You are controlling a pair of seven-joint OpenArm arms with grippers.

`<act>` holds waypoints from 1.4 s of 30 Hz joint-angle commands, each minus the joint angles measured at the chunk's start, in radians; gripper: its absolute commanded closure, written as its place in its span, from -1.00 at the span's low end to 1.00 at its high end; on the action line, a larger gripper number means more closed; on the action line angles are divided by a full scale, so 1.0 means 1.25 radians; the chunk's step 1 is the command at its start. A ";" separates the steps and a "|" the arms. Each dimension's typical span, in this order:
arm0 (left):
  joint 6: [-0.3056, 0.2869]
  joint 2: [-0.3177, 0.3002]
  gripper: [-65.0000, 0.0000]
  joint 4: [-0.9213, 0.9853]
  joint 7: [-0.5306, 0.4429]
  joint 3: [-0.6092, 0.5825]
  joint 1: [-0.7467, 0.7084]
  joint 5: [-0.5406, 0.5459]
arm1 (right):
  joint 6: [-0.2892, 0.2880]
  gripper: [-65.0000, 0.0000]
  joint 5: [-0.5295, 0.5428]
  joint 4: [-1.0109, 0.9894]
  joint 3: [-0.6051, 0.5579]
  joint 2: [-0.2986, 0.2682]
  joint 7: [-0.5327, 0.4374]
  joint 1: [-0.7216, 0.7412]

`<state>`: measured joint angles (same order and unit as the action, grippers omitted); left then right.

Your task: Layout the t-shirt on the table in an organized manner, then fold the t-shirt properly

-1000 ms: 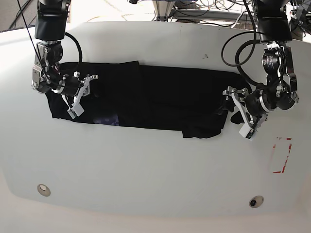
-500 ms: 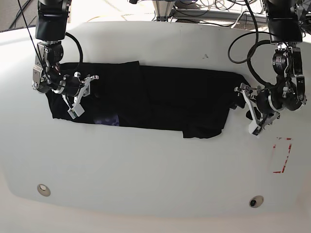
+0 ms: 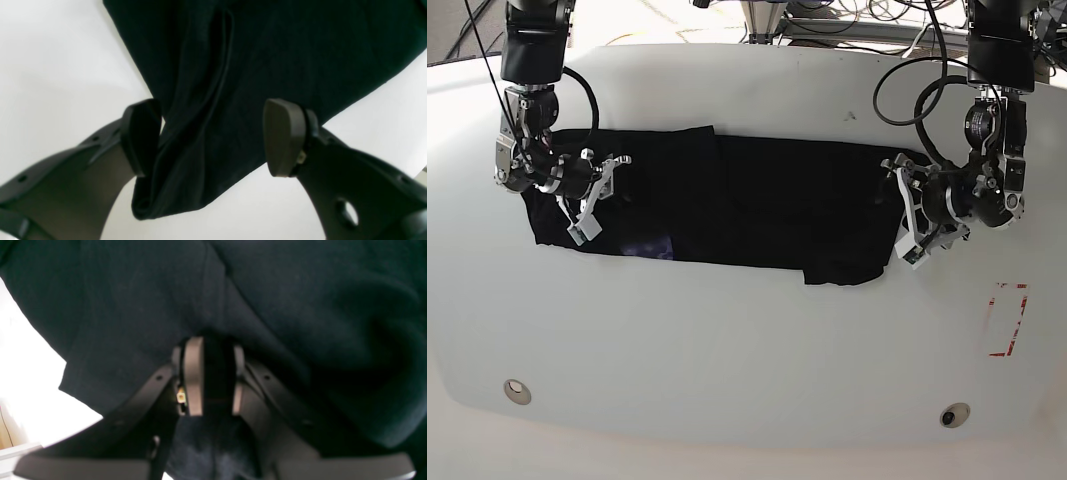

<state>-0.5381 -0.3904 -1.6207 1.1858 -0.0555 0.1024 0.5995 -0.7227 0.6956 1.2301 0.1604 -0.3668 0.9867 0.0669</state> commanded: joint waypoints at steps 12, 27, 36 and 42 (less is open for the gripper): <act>-0.001 -0.006 -0.39 0.089 -0.013 0.003 0.061 -0.067 | 0.020 0.60 -0.077 -0.009 -0.009 0.010 0.061 -0.011; -0.001 -0.006 0.00 0.094 -0.013 -0.048 0.071 -0.069 | 0.020 0.60 -0.077 -0.009 -0.009 0.010 0.061 -0.010; 0.003 -0.006 0.62 0.094 -0.014 -0.057 0.073 -0.069 | 0.020 0.60 -0.077 -0.009 -0.009 0.010 0.061 -0.012; 0.003 -0.006 0.77 0.094 -0.038 -0.057 0.088 -0.069 | 0.020 0.60 -0.077 -0.009 -0.009 0.010 0.061 -0.012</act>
<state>-0.5350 -0.3859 -1.4902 1.1679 -0.1326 0.1829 0.5049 -0.7223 0.6914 1.2301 0.1604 -0.3580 0.9745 0.0658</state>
